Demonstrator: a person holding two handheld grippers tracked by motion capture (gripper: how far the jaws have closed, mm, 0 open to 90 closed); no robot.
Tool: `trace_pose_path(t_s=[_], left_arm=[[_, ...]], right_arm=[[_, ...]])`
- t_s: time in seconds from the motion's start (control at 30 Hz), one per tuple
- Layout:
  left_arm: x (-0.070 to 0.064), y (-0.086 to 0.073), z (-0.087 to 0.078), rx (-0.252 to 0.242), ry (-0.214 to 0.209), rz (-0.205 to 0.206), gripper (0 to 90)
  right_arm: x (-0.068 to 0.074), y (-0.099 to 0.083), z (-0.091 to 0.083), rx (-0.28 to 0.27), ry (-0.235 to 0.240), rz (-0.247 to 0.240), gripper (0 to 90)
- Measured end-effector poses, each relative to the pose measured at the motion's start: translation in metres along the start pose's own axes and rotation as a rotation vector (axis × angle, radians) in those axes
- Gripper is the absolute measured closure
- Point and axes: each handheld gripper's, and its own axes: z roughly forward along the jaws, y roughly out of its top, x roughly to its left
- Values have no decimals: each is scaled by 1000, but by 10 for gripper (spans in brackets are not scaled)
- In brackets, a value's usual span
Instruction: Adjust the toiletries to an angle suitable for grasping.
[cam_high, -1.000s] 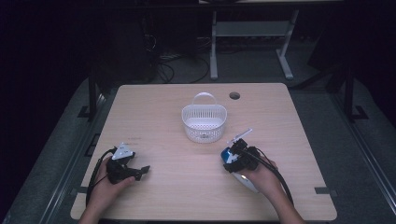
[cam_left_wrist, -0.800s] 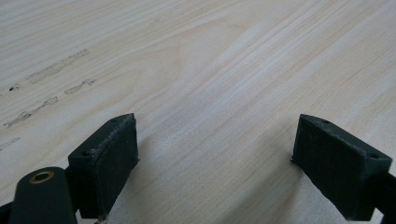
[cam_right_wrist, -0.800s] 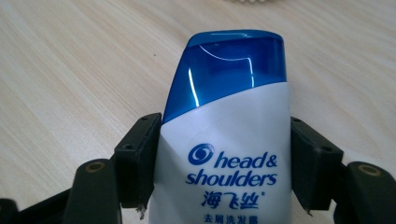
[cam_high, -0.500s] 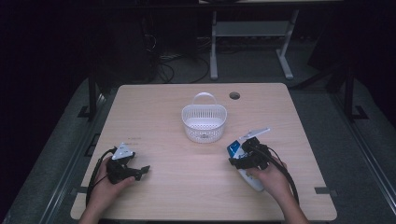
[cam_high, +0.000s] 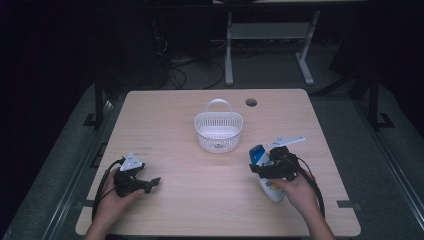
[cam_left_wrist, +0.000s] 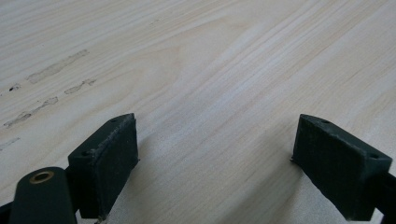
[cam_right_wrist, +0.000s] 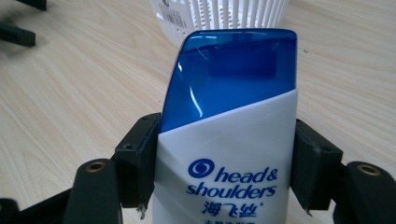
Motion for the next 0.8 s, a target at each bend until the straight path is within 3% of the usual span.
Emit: trace_pose_path(t_s=[0.33,0.8], left_arm=[[0,0,0,0,0,0,137],[0,0,0,1,0,0,137]], right_arm=[[-7,0,-17,-93,12,28,345],[-15,-2,-32,-164,28,61,345]])
